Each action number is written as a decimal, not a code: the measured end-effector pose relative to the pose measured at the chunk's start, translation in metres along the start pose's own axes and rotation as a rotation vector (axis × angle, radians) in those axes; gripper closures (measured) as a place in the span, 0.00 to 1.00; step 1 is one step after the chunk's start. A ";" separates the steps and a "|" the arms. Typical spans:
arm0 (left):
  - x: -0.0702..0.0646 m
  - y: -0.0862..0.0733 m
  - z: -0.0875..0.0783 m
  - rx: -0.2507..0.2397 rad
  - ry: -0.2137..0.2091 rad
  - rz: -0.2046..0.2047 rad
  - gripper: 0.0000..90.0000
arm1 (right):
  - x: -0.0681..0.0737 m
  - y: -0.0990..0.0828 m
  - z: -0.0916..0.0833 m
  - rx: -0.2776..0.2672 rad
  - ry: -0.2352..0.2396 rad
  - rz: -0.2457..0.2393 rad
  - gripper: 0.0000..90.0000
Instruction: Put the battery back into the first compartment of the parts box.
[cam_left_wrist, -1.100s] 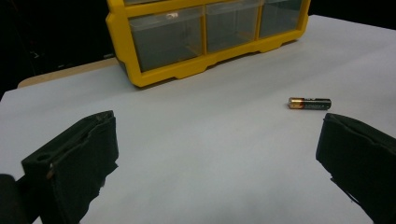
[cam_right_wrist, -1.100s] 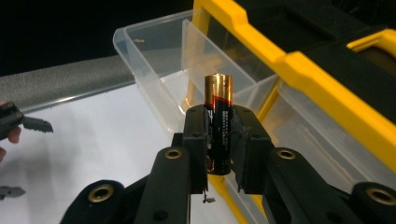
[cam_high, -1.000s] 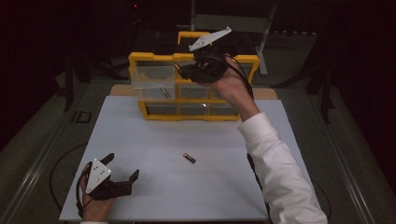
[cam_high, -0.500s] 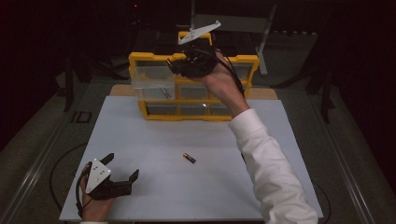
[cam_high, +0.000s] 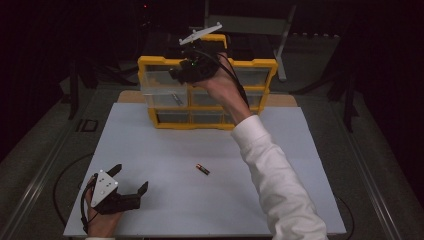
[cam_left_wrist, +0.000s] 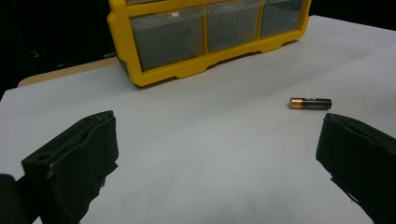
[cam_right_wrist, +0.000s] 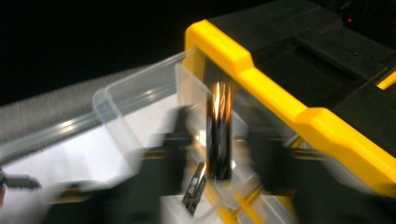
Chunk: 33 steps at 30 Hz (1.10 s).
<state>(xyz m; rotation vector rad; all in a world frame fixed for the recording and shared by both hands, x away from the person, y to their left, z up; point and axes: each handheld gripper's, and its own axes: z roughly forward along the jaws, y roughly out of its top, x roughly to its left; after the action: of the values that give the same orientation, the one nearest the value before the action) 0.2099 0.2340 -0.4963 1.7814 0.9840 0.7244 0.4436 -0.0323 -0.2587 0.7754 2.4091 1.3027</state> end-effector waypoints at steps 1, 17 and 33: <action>0.000 0.000 0.000 0.000 0.001 0.000 0.00 | -0.001 0.000 0.002 0.014 0.000 0.012 0.30; -0.001 0.000 0.001 0.004 -0.001 0.003 0.00 | -0.010 -0.025 -0.018 0.093 -0.029 0.020 0.15; -0.002 0.000 0.001 0.006 -0.001 0.006 0.00 | -0.011 -0.064 -0.019 0.181 -0.021 -0.005 0.15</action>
<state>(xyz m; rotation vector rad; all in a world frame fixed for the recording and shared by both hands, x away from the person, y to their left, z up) 0.2101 0.2315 -0.4967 1.7903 0.9816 0.7245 0.4228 -0.0795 -0.3020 0.8252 2.5361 1.0798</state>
